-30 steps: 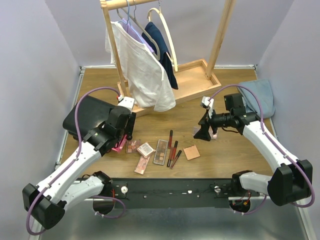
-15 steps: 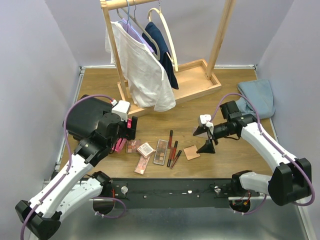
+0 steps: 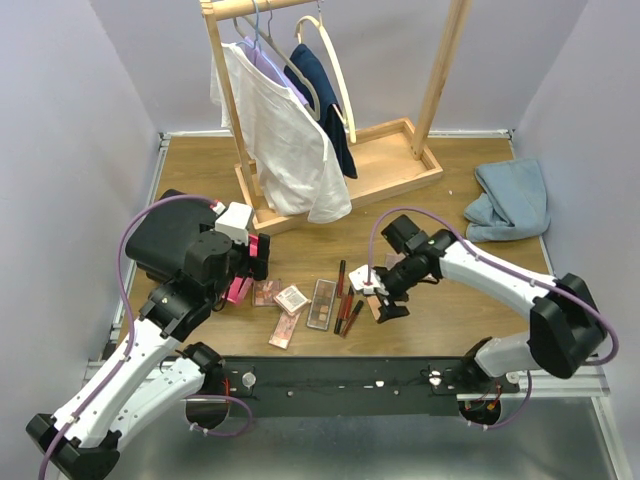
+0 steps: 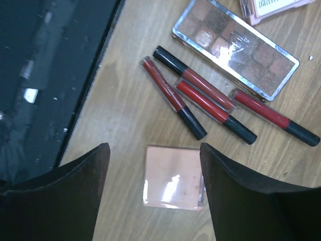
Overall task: Organize the makeup
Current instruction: Pick up the makeup from the center of the board.
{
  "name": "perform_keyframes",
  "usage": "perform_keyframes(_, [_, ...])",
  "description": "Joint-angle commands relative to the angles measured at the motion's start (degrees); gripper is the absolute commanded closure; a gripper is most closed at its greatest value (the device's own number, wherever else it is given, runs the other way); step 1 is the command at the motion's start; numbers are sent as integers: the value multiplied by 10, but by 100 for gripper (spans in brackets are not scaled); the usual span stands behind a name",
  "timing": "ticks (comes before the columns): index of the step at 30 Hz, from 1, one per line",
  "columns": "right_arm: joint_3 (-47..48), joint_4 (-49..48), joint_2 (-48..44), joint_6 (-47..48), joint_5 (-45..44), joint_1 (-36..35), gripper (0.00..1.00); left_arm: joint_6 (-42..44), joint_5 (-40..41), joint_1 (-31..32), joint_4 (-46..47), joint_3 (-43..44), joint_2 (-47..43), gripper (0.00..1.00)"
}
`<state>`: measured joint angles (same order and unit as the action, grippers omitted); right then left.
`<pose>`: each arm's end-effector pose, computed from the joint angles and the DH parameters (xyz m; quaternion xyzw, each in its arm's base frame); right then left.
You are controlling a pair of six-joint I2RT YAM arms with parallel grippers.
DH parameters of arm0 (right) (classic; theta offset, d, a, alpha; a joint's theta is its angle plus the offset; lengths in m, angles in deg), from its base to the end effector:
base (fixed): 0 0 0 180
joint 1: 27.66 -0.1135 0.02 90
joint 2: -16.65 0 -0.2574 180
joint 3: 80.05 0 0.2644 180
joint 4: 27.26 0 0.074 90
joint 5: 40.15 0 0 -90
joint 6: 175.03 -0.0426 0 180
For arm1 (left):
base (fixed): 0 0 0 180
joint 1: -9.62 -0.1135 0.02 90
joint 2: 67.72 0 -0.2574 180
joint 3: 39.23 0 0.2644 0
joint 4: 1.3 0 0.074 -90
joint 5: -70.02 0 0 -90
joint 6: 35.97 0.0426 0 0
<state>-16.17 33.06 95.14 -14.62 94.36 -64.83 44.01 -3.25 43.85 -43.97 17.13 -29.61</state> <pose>0.1825 0.1758 0.1982 -0.7696 0.5019 0.3251 0.2237 0.1500 -0.0872 0.3077 0.0974 0.8297 -0.0885 0.5424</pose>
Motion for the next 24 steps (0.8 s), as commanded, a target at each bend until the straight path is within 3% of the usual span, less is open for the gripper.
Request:
perform_keyframes(1, [48, -30, 48, -10, -71, -34, 24, 6, -6, -3, 14, -5, -8, 1])
perform_keyframes(11, [58, -69, 95, -36, -105, -67, 27, 6, -6, -3, 17, -7, -13, 1])
perform_keyframes(24, [62, -84, 155, -42, -123, -104, 41, 7, -8, -4, 17, -8, -16, 1])
